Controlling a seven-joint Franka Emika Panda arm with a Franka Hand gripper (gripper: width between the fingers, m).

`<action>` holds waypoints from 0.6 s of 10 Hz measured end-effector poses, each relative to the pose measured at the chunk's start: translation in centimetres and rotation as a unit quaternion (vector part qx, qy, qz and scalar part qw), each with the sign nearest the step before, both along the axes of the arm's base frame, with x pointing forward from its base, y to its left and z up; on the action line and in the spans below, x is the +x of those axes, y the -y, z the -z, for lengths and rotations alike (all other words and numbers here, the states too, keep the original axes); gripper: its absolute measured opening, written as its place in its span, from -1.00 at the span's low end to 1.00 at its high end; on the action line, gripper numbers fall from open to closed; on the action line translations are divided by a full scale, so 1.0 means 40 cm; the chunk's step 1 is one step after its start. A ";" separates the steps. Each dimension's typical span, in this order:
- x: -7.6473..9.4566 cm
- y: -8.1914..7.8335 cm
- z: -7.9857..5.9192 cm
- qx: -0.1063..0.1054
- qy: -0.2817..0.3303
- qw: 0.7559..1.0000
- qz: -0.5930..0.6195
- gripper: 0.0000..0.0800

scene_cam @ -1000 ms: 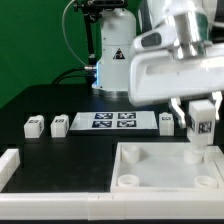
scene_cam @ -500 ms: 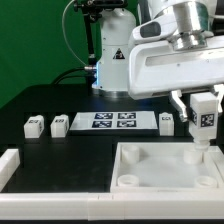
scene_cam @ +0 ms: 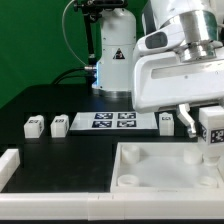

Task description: Assemble one leg

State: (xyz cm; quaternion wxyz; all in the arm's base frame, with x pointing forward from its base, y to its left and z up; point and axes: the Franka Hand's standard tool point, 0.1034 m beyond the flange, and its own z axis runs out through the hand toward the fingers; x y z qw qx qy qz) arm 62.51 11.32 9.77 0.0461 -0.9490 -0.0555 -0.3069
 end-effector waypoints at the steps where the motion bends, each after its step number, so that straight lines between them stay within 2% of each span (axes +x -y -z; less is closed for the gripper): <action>1: 0.003 0.004 0.006 0.000 -0.001 1.000 0.001 -0.28; 6: -0.002 0.009 0.069 0.000 -0.012 1.000 0.005 -0.28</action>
Offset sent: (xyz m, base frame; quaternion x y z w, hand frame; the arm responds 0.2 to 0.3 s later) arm 0.0094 -0.0002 -0.0154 -0.0069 0.0158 0.0052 0.9998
